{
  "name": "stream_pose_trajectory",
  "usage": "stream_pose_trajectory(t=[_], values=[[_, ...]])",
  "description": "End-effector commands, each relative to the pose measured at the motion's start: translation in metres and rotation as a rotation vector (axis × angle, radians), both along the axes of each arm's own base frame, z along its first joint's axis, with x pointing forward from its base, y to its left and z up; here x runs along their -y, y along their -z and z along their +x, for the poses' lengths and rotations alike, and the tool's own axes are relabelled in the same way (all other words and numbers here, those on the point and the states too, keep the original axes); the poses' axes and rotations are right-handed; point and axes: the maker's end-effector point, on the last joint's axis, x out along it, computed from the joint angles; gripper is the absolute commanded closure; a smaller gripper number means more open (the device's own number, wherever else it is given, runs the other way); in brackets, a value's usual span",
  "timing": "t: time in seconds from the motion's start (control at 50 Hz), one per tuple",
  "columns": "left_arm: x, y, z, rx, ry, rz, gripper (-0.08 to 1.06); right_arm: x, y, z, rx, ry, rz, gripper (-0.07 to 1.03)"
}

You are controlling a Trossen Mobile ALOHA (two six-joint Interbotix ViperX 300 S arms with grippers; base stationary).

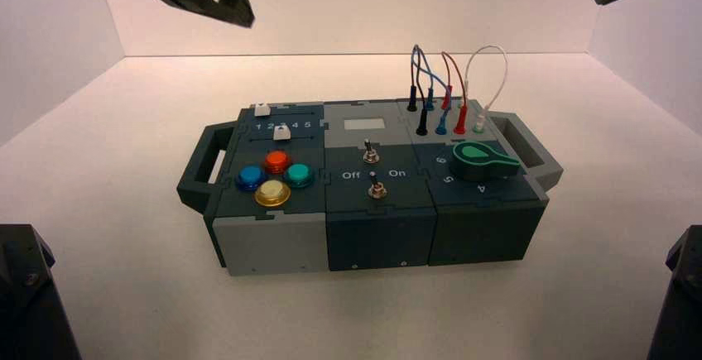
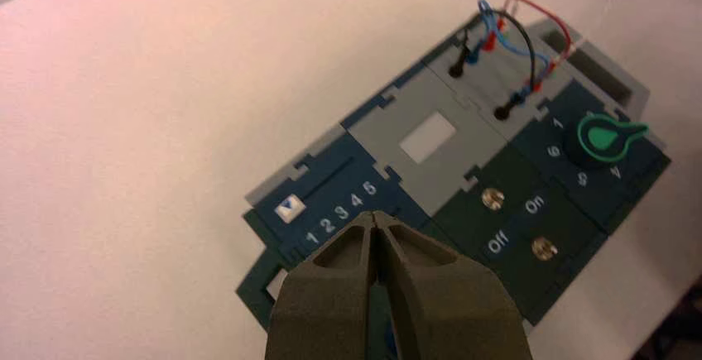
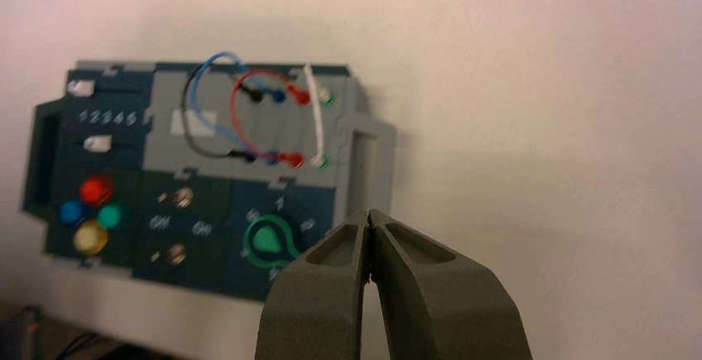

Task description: Turn the knob to position 1.

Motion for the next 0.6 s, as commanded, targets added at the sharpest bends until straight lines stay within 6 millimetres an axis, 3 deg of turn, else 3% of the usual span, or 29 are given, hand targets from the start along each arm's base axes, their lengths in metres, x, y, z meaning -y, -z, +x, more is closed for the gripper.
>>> stream_pose_trajectory(t=[0.02, 0.4, 0.6], values=[[0.010, -0.009, 0.006, 0.012, 0.012, -0.014, 1.01, -0.007, -0.004, -0.005, -0.047, -0.003, 0.040, 0.99], [0.014, -0.011, 0.009, 0.009, 0.015, -0.011, 1.01, -0.032, 0.045, -0.036, -0.288, -0.051, 0.112, 0.99], [0.014, -0.011, 0.010, 0.009, 0.015, -0.011, 1.01, -0.035, 0.055, -0.039, -0.332, -0.049, 0.116, 0.99]])
